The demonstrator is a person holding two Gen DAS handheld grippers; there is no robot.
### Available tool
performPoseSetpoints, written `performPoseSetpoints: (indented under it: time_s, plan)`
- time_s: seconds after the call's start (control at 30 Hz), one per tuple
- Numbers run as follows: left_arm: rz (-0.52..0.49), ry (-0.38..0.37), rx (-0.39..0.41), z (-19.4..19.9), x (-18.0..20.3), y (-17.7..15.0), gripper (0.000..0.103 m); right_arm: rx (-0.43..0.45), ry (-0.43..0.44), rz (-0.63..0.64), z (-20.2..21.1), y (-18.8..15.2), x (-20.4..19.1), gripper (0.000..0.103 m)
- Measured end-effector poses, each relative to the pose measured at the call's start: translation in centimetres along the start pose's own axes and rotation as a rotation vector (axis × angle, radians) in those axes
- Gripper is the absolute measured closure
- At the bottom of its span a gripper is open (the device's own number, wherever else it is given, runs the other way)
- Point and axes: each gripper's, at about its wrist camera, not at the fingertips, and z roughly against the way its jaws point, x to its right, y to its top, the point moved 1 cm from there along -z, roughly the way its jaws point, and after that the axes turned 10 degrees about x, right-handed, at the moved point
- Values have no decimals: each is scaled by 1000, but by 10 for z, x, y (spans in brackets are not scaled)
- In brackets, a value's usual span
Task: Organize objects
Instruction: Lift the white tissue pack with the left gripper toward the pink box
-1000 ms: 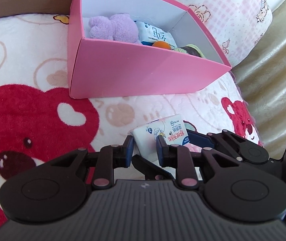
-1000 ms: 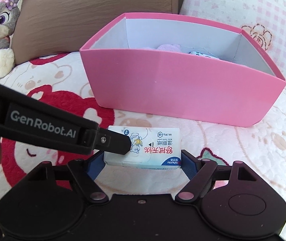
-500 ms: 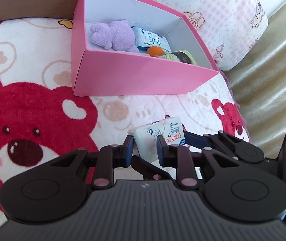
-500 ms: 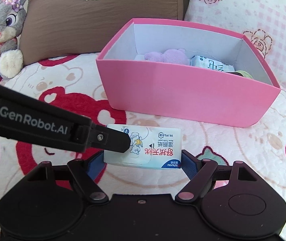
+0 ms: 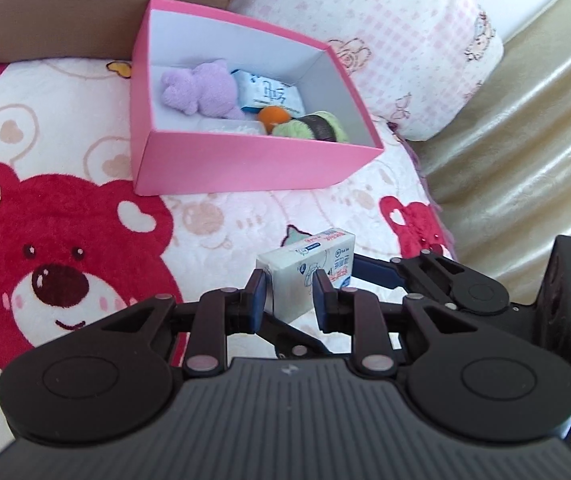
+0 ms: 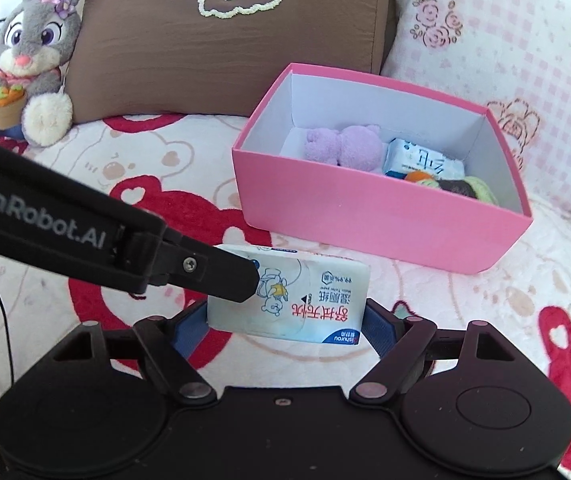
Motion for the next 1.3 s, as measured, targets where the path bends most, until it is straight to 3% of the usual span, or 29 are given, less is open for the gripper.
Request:
performPoseSetpoints:
  time_s: [0.47,0.97,1.3]
  plan:
    - [-43,-6,39,31,23,12,80,55,21,-49,29,14,1,19]
    - [-82,9,67,40,42,25,78,73,24,-85,44,37,5,19]
    - [-99,5,104,46,56,63,78,126,11,-39,52,76,16,20]
